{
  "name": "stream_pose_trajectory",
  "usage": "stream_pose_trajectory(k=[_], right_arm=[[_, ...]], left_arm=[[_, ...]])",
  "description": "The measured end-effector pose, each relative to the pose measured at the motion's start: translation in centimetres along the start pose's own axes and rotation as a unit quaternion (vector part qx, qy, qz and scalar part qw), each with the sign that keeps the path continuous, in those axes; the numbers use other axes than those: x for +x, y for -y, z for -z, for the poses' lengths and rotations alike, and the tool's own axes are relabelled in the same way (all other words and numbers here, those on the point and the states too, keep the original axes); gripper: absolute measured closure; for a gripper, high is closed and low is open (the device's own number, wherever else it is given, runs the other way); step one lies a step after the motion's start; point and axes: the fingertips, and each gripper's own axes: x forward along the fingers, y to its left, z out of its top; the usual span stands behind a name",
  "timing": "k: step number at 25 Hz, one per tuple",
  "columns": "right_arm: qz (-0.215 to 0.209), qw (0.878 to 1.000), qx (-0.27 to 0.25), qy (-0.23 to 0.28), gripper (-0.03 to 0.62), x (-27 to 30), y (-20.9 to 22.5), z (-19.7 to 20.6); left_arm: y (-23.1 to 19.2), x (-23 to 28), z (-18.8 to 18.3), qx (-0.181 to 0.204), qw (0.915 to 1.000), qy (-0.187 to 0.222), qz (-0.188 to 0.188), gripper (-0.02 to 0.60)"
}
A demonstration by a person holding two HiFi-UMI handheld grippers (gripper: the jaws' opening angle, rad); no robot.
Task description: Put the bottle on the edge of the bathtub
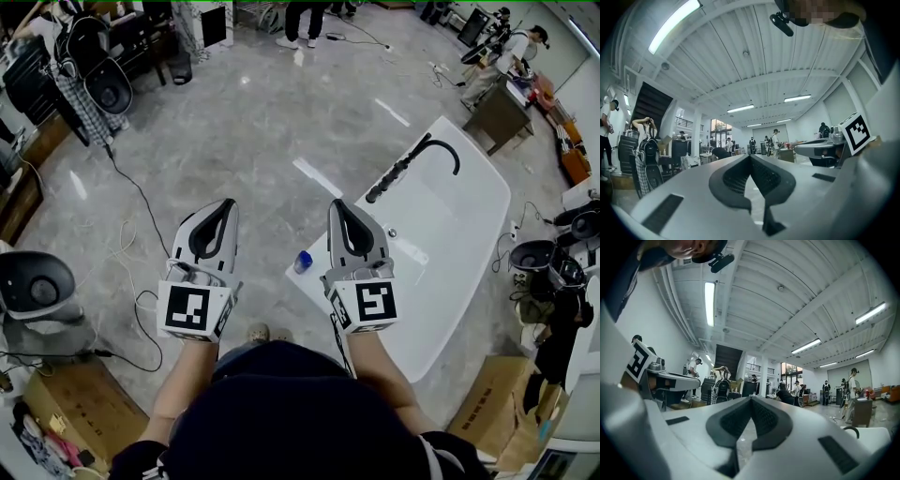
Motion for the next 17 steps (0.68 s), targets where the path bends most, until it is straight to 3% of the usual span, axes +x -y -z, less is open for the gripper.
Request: stream_pose_trajectory(k=[17], right_arm=[[0.0, 1.0, 0.0, 0.005, 0.568, -1.5, -0.2, 0.1]], left_arm=[[1.6, -0.9, 0.1, -0.008, 0.9998, 0.011, 0.017, 0.558]])
